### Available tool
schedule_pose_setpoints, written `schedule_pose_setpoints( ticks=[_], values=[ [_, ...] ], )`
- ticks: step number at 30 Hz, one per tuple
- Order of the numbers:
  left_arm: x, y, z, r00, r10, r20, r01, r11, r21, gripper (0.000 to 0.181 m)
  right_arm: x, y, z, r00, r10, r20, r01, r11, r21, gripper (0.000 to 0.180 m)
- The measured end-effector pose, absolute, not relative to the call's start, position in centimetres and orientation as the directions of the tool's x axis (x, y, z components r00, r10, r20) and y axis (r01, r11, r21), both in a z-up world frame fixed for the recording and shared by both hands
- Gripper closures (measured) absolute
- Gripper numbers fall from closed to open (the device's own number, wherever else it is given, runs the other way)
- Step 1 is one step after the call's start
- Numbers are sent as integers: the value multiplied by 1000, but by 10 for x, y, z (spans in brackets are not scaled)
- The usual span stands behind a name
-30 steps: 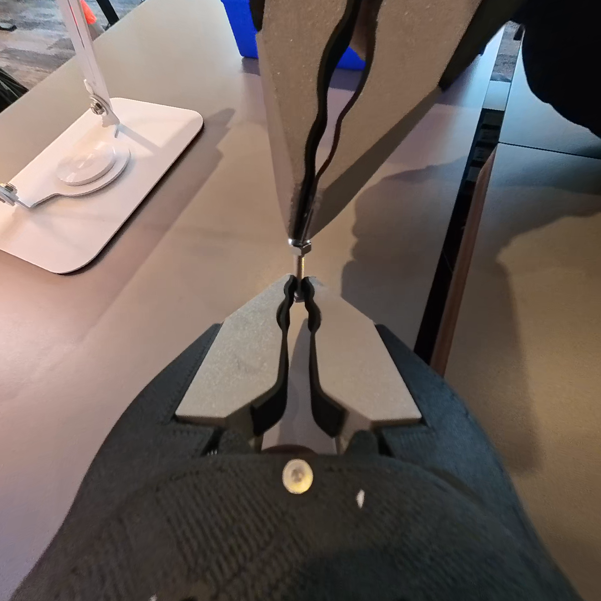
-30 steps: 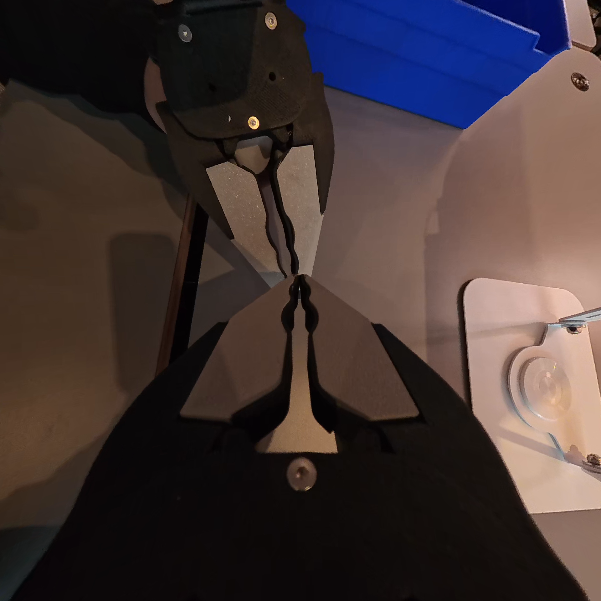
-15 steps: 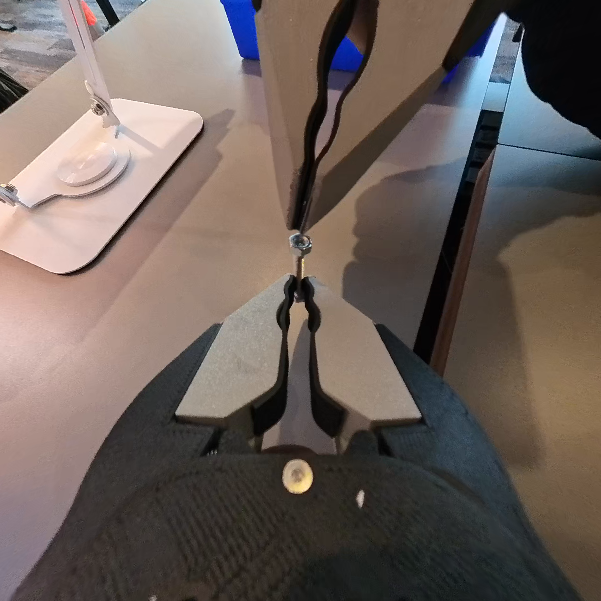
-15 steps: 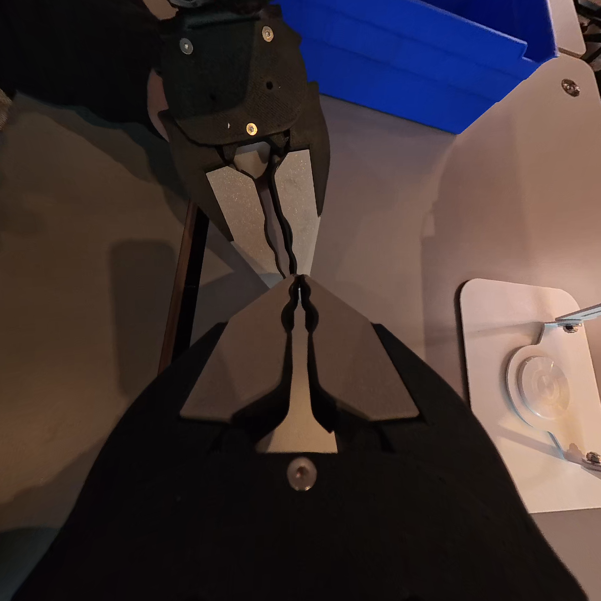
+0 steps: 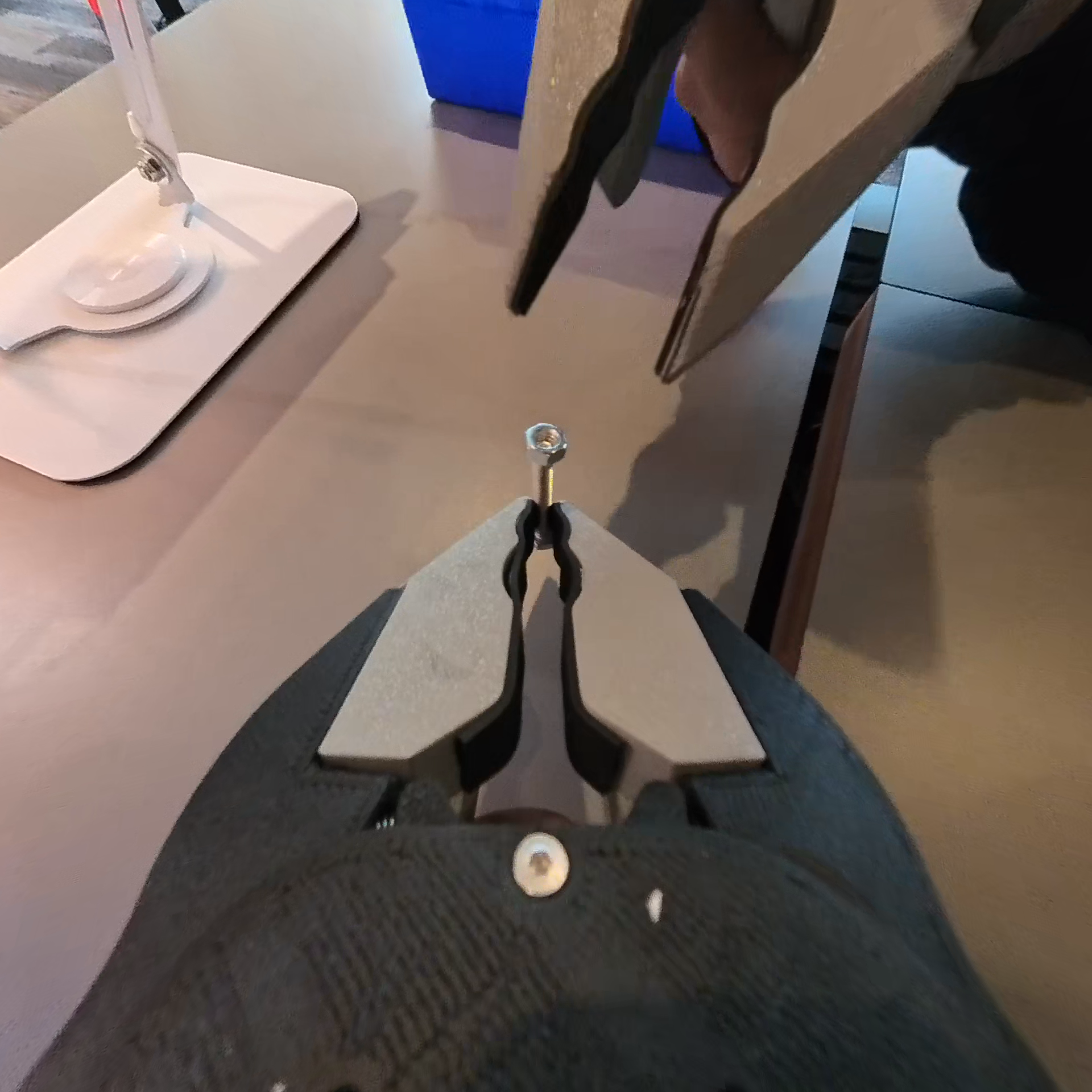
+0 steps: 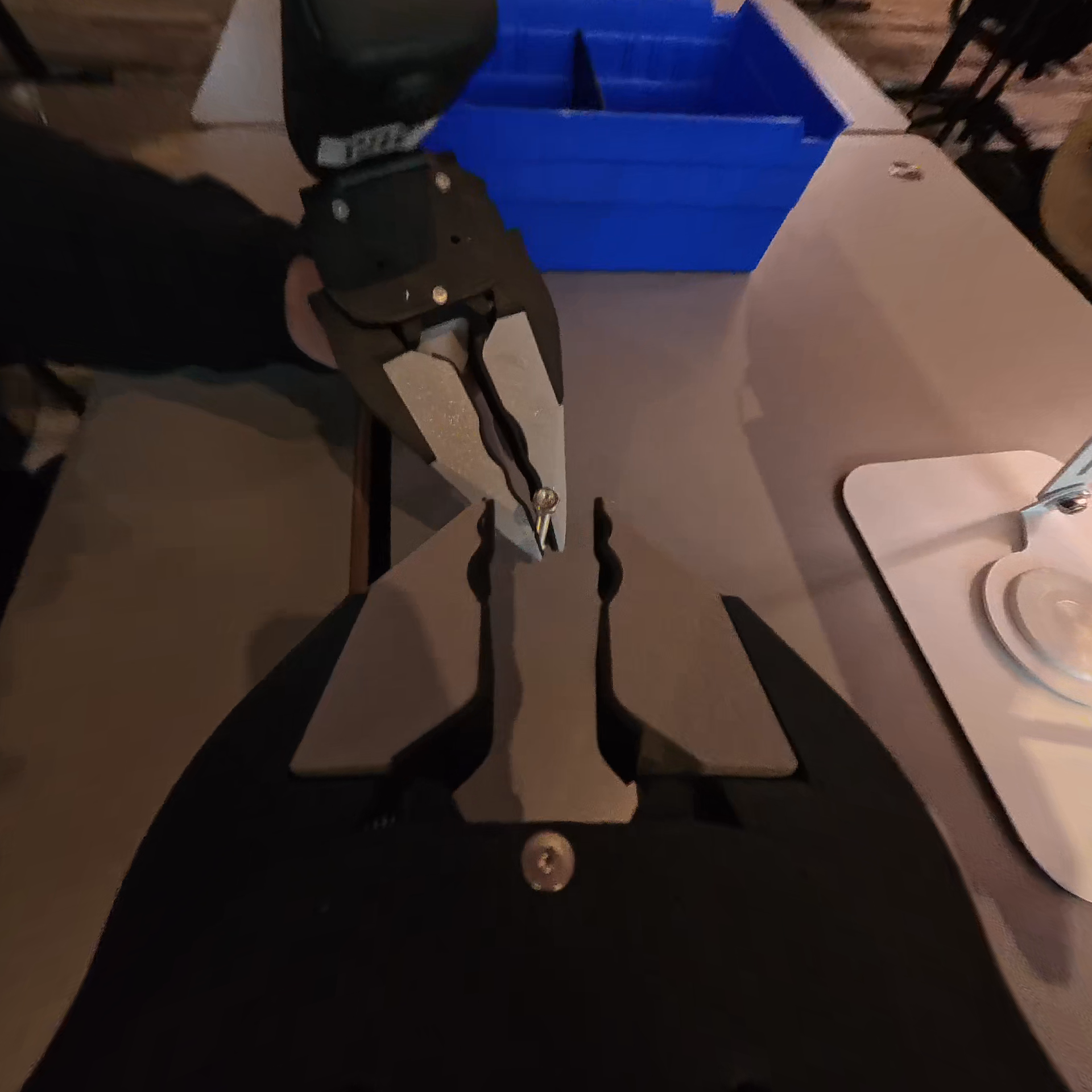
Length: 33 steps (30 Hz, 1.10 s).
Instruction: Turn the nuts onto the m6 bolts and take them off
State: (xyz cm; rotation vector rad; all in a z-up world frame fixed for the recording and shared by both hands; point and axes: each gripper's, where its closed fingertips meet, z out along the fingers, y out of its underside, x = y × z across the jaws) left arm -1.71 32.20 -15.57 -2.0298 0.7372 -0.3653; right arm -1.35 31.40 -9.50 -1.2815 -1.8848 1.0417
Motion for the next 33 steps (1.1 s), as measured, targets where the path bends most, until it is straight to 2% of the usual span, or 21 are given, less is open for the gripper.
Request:
schedule_pose_setpoints(
  ticks=[3, 12, 33],
  values=[
    [-14, 319, -158, 763, -646, 1, -352, -416, -838, 178, -16, 311, -90, -305, 952, 27, 414, 158, -896, 146],
    [-15, 317, -152, 750, -653, 103, -266, -442, -857, 179, -21, 302, -112, -325, 946, -8, 453, 148, -879, 135],
    [-17, 319, -150, 764, -639, 91, -262, -436, -861, 178, -20, 292, -113, -371, 928, -31, 451, 151, -880, 141]
  ],
)
